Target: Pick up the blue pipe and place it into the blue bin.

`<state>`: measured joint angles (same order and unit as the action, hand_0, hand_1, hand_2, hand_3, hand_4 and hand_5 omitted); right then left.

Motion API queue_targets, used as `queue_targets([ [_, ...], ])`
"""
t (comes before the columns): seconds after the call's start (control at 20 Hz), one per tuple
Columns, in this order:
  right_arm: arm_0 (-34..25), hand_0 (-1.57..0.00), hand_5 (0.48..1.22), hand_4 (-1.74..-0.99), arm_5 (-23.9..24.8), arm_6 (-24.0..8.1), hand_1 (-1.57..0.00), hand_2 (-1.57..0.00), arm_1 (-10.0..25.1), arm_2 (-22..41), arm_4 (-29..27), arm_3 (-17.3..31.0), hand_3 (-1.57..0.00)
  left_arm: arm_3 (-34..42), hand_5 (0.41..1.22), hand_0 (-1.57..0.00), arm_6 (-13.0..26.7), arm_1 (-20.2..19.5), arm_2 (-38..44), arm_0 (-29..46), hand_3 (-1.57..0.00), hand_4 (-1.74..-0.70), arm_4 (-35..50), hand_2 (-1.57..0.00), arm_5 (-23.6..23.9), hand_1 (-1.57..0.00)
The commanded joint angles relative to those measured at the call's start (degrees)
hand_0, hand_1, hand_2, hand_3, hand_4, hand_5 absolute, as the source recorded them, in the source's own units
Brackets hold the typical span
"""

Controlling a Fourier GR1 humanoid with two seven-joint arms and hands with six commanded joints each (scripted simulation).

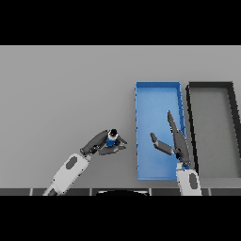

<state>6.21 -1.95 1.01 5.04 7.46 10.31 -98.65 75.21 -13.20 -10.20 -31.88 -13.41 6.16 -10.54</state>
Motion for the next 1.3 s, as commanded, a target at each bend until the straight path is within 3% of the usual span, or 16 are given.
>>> queue_targets([
  [0.0,-0.64,0.0,0.601,-1.189,0.18,-0.29,0.0,0.0,0.33,-0.24,0.31,0.35,0.0,1.69,1.172,-1.43,1.19,0.14,0.09,0.04,-1.38,-1.69,0.21,-1.46,0.98,-1.45],
  [0.35,-0.51,0.0,0.602,-1.164,0.12,0.28,0.0,0.0,1.43,-0.69,0.7,0.04,0.0,10.11,1.211,-1.54,3.08,0.94,-0.26,-1.46,-1.47,-1.73,2.48,-1.55,1.77,-1.55],
  [0.55,0.79,0.0,0.603,-1.141,0.04,2.82,0.0,0.0,1.17,-0.42,0.68,-0.2,0.0,14.23,1.217,-1.56,7.65,0.08,-1.1,-2.34,-1.49,-1.74,2.75,-1.56,1.67,-1.56],
  [0.65,-0.04,0.0,0.606,-1.133,0.48,2.25,0.0,0.0,1.23,-0.69,1.01,0.47,0.0,14.61,1.218,-1.56,9.67,0.62,-1.94,-2.56,-1.49,-1.74,1.99,-1.56,2.24,-1.56],
  [0.75,0.67,0.0,0.605,-1.127,0.53,2.73,0.0,0.0,1.22,-0.74,0.9,0.26,0.0,15.09,1.219,-1.57,9.27,-0.2,-1.65,-2.17,-1.5,-1.74,1.93,-1.57,2.25,-1.57],
  [0.95,2.15,0.0,0.605,-1.178,0.59,1.36,0.0,0.0,0.77,-1.02,0.29,0.3,0.0,15.15,1.219,-1.57,10.56,-0.39,-1.61,-2.67,-1.49,-1.74,1.89,-1.57,2.27,-1.57],
  [1.0,3.32,0.0,0.605,-1.176,0.2,2.34,0.0,0.0,1.03,-1.18,-0.33,-0.65,0.0,14.39,1.219,-1.57,10.78,-0.19,-1.71,-2.88,-1.49,-1.74,1.76,-1.57,2.07,-1.57],
  [1.1,3.06,0.0,0.622,-1.196,-2.83,4.33,0.0,0.0,1.37,-1.82,-5.06,-2.93,0.0,13.64,1.22,-1.57,10.38,0.21,-1.99,-2.65,-1.5,-1.74,1.12,-1.57,2.26,-1.57],
  [1.25,1.17,0.0,0.572,-1.231,-12.5,2.07,0.0,0.0,5.26,-2.68,-17.66,-8.28,0.0,14.21,1.22,-1.57,10.49,0.23,-2.24,-2.78,-1.5,-1.74,1.0,-1.57,2.28,-1.57],
])
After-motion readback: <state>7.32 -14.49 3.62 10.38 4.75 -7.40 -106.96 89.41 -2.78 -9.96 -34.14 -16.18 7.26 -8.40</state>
